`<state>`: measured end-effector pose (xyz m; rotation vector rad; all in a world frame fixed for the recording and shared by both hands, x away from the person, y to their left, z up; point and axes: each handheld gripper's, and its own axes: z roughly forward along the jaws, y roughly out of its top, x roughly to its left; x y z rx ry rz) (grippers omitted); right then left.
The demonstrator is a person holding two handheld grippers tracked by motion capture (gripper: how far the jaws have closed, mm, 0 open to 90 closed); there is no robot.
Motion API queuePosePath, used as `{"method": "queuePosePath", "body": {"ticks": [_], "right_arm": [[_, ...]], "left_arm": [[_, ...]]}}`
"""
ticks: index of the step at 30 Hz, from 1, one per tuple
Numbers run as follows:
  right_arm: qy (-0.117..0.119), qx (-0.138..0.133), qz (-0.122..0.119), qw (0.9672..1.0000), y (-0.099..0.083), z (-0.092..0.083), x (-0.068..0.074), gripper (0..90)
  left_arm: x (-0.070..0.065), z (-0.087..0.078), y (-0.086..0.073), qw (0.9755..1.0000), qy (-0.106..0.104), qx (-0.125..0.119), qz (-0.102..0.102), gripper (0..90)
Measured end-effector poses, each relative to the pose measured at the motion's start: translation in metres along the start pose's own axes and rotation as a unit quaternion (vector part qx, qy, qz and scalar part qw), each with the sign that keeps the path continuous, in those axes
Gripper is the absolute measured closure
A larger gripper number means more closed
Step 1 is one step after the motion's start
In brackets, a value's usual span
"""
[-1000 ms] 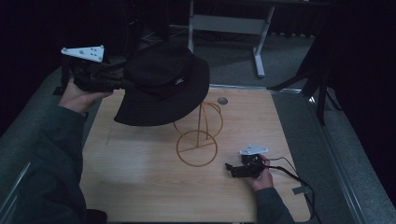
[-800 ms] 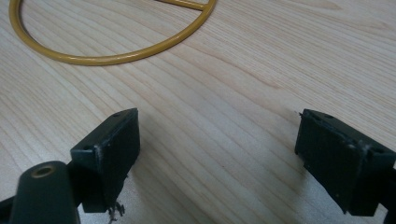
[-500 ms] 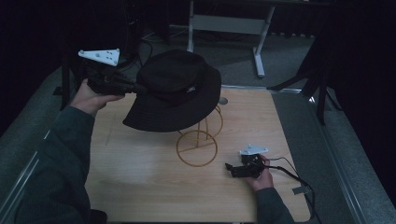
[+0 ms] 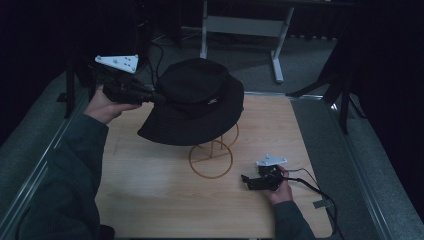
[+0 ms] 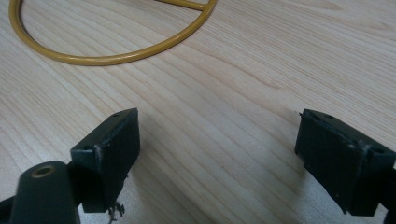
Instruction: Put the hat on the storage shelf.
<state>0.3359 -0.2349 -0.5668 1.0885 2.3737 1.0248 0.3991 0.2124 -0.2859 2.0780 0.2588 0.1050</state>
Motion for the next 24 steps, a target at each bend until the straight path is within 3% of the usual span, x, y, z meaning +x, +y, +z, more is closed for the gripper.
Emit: {"method": "queuePosePath", "body": {"ticks": [24], "right_arm": [[0.0,0.0,0.001,1.0,0.0,0.0,0.0,13.7]], "left_arm": [[-0.005,0.022,0.004,0.9996,-0.025,0.001,0.011,88.2]]}}
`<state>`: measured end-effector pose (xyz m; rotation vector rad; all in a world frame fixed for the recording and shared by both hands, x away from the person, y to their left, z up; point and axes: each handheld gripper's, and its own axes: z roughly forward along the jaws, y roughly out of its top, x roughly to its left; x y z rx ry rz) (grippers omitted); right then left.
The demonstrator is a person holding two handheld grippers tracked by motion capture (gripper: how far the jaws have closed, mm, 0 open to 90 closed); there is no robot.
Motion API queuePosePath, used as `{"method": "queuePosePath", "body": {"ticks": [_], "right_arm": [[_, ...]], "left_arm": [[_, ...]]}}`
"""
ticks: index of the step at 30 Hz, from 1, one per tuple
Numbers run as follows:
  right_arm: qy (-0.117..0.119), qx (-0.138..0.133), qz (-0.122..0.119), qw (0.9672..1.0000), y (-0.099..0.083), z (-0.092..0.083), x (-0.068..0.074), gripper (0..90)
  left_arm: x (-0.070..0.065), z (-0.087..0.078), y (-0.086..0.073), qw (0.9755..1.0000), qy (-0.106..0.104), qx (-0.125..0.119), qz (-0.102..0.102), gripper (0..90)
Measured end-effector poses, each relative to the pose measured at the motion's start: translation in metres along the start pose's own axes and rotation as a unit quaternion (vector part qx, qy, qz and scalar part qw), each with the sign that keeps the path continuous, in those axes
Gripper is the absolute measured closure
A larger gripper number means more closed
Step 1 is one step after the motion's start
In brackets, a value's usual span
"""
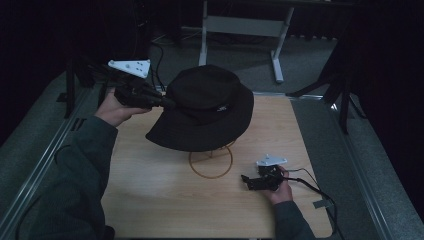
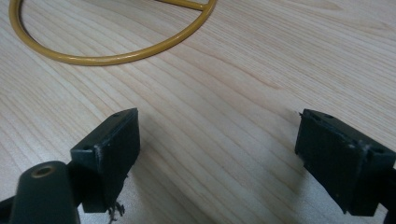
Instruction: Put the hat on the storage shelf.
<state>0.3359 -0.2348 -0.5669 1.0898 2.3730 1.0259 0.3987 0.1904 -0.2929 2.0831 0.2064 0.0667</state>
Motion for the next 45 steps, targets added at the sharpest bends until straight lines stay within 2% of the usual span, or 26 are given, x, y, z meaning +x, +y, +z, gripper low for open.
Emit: {"method": "queuePosePath", "body": {"ticks": [14,23,32,36,39,41,45], "right_arm": [[0.0,0.0,0.0,1.0,0.0,0.0,0.0,13.7],[0.0,0.0,0.0,1.0,0.0,0.0,0.0,13.7],[0.0,0.0,-0.001,1.0,0.0,0.0,0.0,13.7],[0.0,0.0,0.0,1.0,0.0,0.0,0.0,13.7],[0.0,0.0,0.0,1.0,0.0,0.0,0.0,13.7],[0.0,0.0,0.001,1.0,0.0,0.0,0.0,13.7],[0.0,0.0,0.001,1.0,0.0,0.0,0.0,13.7]], "left_arm": [[-0.006,0.014,0.001,0.9996,-0.009,0.023,0.011,88.0],[-0.006,0.022,-0.004,0.9993,-0.01,0.034,0.01,87.5],[-0.008,0.038,-0.011,0.9973,-0.009,0.071,0.013,83.8],[-0.004,0.044,-0.019,0.9959,-0.001,0.09,0.003,78.6],[-0.002,0.048,-0.025,0.9951,0.001,0.099,-0.004,68.8],[-0.002,0.049,-0.028,0.9952,0.004,0.097,-0.012,62.2],[-0.002,0.048,-0.031,0.9957,0.013,0.09,-0.018,55.0]]}}
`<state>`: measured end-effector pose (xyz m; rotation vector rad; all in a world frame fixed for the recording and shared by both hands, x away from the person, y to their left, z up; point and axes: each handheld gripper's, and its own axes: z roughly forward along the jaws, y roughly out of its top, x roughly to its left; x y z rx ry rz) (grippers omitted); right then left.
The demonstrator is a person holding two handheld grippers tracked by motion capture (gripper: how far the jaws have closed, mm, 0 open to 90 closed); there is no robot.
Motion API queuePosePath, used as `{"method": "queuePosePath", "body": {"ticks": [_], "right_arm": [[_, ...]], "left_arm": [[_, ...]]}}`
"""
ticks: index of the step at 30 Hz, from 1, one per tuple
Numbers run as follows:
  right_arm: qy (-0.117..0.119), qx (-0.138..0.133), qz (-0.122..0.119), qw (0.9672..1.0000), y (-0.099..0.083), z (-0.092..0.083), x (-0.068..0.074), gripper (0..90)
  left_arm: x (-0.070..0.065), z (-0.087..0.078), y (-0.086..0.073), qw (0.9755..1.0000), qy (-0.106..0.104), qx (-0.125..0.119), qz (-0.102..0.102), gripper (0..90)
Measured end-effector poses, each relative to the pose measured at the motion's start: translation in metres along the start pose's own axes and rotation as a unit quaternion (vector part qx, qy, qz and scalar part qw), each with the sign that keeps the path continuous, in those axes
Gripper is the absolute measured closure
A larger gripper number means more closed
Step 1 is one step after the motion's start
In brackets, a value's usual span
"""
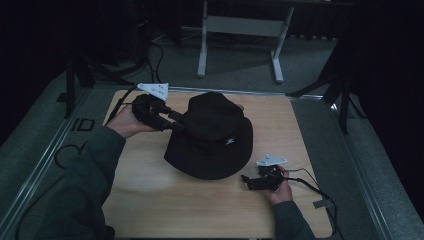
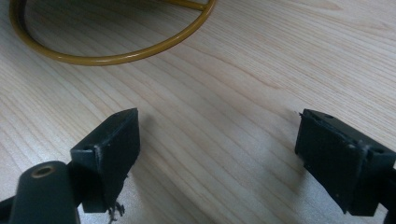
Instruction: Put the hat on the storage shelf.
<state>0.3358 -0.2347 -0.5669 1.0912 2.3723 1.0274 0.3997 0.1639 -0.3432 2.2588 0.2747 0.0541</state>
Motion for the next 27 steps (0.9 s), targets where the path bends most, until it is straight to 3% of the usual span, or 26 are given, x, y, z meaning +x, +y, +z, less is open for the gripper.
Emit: {"method": "queuePosePath", "body": {"ticks": [5,11,23,27], "right_arm": [[0.0,0.0,0.0,1.0,0.0,0.0,0.0,13.7],[0.0,0.0,0.0,1.0,0.0,0.0,0.0,13.7],[0.0,0.0,0.0,1.0,0.0,0.0,0.0,13.7],[0.0,0.0,-0.001,1.0,0.0,0.0,0.0,13.7]], "left_arm": [[0.001,-0.007,-0.001,0.9995,0.02,-0.02,-0.012,41.2],[0.002,-0.014,-0.002,0.9986,0.04,-0.03,-0.021,31.9],[0.012,-0.024,-0.02,0.9948,0.064,-0.053,-0.059,31.3],[0.016,-0.027,-0.027,0.9924,0.087,-0.05,-0.072,31.9]]}}
